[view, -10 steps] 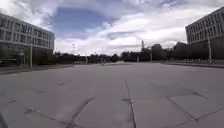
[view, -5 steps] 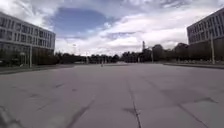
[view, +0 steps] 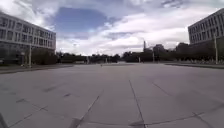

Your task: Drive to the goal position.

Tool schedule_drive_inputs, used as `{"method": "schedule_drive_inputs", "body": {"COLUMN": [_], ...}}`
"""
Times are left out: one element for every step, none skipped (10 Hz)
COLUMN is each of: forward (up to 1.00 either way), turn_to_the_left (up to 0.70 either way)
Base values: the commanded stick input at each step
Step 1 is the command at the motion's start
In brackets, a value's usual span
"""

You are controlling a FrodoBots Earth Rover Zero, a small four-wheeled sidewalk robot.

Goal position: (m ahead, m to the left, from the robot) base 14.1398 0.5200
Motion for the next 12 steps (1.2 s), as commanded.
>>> {"method": "schedule_drive_inputs", "body": {"forward": [0.70, 0.70, 0.70, 0.70, 0.70, 0.70, 0.70, 0.70, 0.70, 0.70, 0.70, 0.70], "turn_to_the_left": [0.00, 0.00, 0.00, 0.00, 0.00, 0.00, 0.00, 0.00, 0.00, 0.00, 0.00, 0.00]}}
